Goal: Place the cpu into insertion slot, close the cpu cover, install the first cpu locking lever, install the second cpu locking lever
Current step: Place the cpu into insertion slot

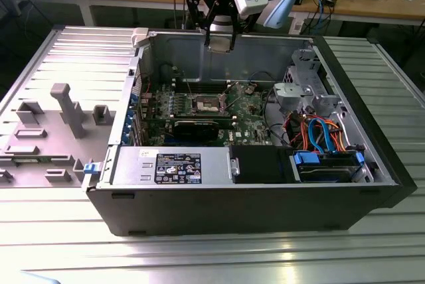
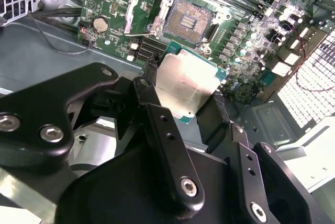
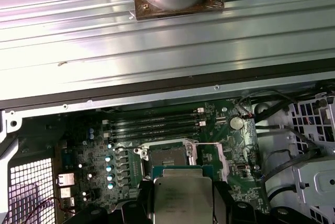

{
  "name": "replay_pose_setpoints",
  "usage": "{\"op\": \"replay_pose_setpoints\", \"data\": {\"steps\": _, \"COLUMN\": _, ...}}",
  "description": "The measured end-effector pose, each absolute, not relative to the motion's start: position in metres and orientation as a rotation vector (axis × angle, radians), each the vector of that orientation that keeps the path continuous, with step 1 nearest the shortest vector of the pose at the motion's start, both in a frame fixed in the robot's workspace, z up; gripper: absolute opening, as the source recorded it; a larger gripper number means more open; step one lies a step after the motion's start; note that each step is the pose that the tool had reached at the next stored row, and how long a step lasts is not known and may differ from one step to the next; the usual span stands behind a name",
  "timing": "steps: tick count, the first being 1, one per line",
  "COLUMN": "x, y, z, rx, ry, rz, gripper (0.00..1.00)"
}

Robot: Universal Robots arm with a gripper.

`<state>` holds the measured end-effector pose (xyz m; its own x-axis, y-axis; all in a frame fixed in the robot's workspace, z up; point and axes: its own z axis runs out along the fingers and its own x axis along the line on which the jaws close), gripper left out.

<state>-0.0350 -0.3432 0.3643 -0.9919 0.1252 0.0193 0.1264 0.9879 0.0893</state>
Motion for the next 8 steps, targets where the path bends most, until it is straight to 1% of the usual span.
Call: {"op": "replay_pose_setpoints", "data": {"steps": 8, "x": -0.0349, "y": -0.3432, "z": 0.3643, "rx": -0.208, "ry": -3.118, "rz": -0.142, "gripper": 0.55}}
